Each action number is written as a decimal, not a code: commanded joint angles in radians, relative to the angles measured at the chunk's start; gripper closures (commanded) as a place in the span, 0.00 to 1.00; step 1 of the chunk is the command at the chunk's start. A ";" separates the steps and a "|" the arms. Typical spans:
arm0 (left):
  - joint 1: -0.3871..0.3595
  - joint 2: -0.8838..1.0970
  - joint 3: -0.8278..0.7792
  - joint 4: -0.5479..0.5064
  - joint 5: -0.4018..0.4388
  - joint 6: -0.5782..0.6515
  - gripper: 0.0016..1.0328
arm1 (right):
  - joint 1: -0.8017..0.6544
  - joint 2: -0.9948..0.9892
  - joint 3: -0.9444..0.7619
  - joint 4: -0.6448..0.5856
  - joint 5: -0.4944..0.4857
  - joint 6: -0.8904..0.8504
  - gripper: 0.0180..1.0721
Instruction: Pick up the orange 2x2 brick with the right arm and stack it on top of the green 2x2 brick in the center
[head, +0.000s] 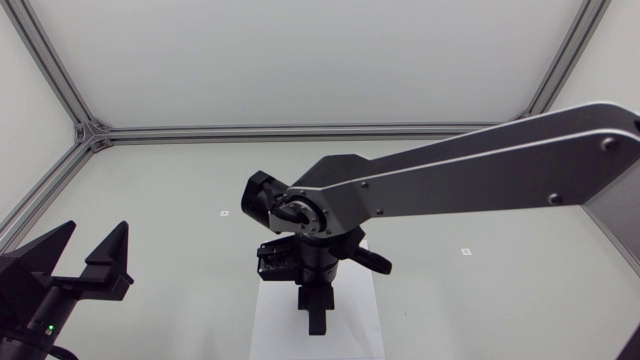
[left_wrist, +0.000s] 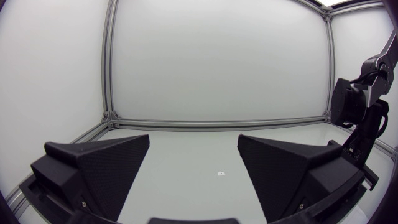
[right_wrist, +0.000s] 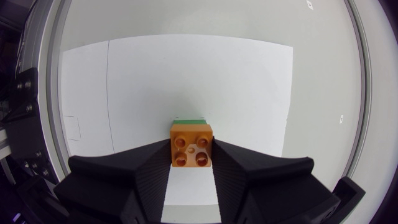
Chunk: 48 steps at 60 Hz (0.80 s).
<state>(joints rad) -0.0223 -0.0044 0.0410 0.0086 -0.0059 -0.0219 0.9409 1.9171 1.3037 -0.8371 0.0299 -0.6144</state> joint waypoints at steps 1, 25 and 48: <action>0.004 -0.008 -0.041 -0.013 0.004 0.013 0.04 | -0.001 0.022 0.011 0.000 -0.002 -0.013 0.87; 0.004 -0.008 -0.041 -0.015 0.004 0.013 0.04 | -0.007 0.028 -0.004 -0.002 -0.001 -0.010 0.87; 0.004 -0.008 -0.041 -0.015 0.004 0.013 0.04 | -0.004 0.028 -0.011 -0.010 0.010 0.012 0.87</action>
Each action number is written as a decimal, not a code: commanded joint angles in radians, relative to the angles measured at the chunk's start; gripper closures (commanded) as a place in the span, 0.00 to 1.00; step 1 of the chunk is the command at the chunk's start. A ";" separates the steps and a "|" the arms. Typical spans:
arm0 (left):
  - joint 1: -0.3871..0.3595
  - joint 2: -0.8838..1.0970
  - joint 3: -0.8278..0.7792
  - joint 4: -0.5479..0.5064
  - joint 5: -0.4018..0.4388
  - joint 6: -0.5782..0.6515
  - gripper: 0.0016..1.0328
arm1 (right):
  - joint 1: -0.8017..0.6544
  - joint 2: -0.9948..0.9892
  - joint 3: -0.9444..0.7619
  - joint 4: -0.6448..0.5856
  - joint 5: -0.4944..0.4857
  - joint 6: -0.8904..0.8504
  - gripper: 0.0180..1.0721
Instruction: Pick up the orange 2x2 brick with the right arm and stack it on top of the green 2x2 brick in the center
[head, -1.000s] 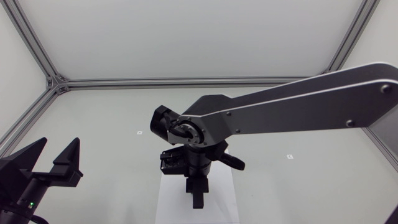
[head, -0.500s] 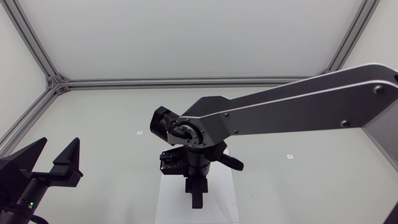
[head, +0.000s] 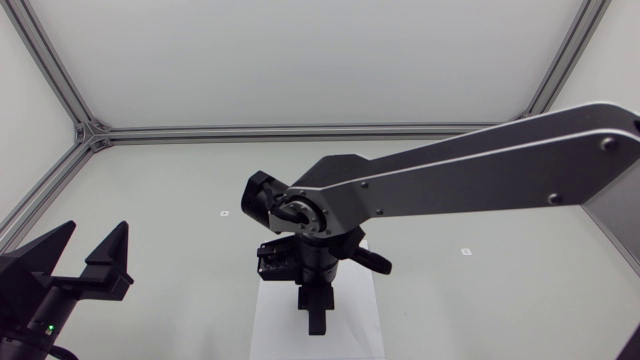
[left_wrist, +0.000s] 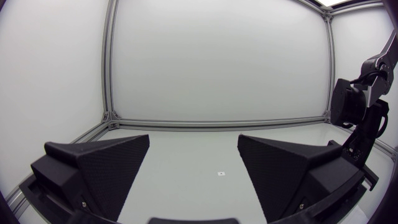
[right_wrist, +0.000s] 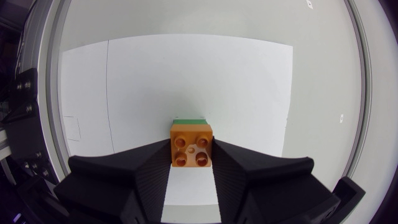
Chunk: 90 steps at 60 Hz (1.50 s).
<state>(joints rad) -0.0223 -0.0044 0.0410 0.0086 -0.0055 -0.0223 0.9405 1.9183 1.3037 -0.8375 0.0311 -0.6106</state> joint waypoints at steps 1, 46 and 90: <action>0.004 -0.008 -0.041 -0.013 0.004 0.013 0.04 | -0.003 0.027 -0.012 -0.009 0.009 0.008 0.87; 0.004 -0.008 -0.041 -0.015 0.004 0.013 0.04 | -0.005 0.094 -0.003 -0.023 0.026 0.043 0.88; 0.004 -0.008 -0.041 -0.015 0.004 0.013 0.04 | -0.002 0.071 -0.110 0.058 0.007 0.026 0.88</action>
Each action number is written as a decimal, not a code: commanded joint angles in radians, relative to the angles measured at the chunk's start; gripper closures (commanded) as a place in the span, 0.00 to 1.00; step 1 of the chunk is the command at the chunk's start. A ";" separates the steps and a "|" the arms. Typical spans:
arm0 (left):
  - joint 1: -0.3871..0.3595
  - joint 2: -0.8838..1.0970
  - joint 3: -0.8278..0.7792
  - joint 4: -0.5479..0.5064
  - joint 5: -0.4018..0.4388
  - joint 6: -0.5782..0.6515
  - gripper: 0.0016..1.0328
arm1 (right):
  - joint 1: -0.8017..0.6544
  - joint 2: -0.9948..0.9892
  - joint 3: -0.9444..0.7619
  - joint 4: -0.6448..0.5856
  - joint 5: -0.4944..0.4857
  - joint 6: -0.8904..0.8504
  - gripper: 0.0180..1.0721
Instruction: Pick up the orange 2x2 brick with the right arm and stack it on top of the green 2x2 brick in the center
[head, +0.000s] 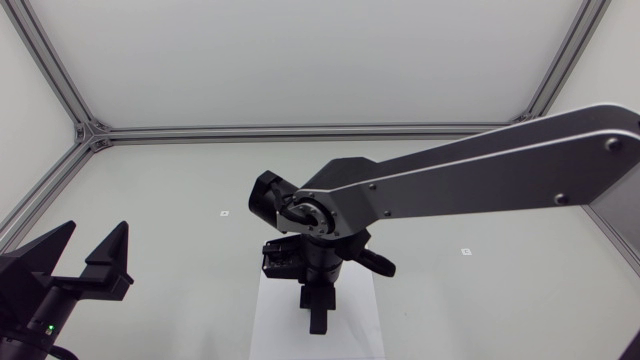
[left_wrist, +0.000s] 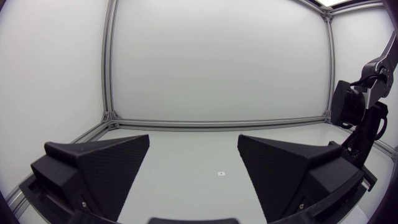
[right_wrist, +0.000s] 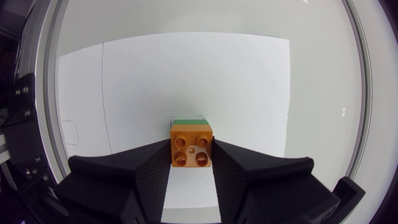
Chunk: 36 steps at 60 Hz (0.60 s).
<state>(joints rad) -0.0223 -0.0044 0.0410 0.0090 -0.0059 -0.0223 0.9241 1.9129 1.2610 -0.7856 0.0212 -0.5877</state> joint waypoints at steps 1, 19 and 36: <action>0.004 -0.008 -0.041 -0.015 0.004 0.013 0.04 | 0.016 0.080 -0.064 0.005 0.019 0.002 0.88; 0.004 -0.008 -0.041 -0.015 0.004 0.013 0.04 | -0.013 0.101 -0.020 -0.037 -0.050 -0.027 0.87; 0.004 -0.008 -0.041 -0.015 0.004 0.013 0.04 | -0.010 0.077 -0.017 -0.044 -0.070 -0.035 0.88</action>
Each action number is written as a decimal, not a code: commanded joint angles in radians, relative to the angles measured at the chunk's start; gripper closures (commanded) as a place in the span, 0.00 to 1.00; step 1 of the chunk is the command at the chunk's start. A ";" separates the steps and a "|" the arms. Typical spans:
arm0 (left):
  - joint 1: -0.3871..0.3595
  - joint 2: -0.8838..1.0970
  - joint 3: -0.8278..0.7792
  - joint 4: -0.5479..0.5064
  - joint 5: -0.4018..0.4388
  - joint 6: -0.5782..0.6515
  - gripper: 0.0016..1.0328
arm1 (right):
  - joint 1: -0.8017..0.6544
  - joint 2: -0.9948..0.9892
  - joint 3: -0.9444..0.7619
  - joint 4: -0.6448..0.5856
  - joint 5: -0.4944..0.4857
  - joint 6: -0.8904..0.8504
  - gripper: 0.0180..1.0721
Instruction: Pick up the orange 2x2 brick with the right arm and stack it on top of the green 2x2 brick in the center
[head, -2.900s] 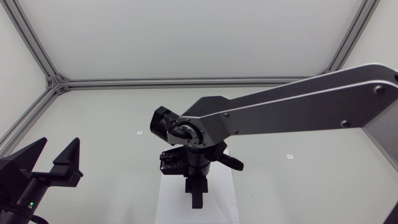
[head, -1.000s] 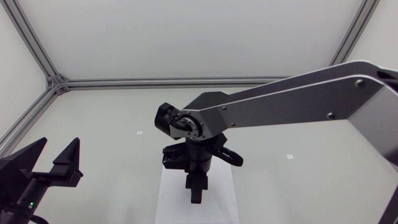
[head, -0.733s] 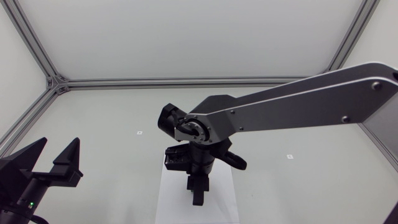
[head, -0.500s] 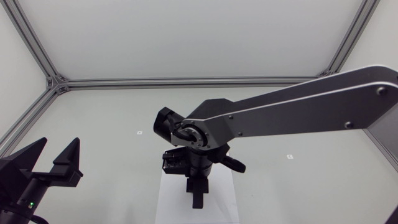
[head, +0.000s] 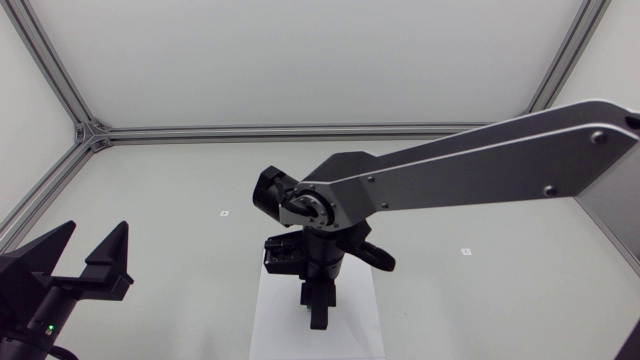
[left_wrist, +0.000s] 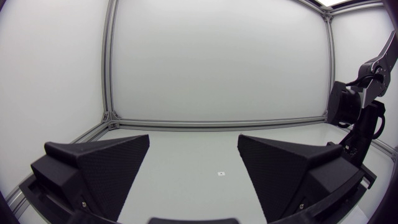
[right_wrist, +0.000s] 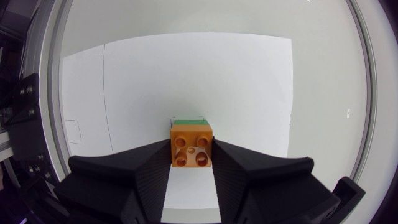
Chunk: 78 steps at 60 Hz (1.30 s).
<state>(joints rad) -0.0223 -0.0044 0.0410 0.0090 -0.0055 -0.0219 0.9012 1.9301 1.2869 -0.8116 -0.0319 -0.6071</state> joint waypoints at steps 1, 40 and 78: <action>0.004 -0.008 -0.041 -0.015 0.006 0.013 0.04 | 0.013 0.058 -0.041 -0.020 -0.019 -0.016 0.88; 0.004 -0.008 -0.041 -0.015 0.004 0.013 0.04 | 0.021 0.056 -0.011 -0.035 -0.014 -0.005 0.87; 0.004 -0.008 -0.041 -0.015 0.004 0.013 0.04 | -0.001 0.061 0.011 -0.057 -0.005 -0.060 0.87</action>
<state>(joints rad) -0.0223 -0.0044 0.0410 0.0086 -0.0059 -0.0223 0.9077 1.9362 1.3048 -0.8444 -0.0376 -0.6380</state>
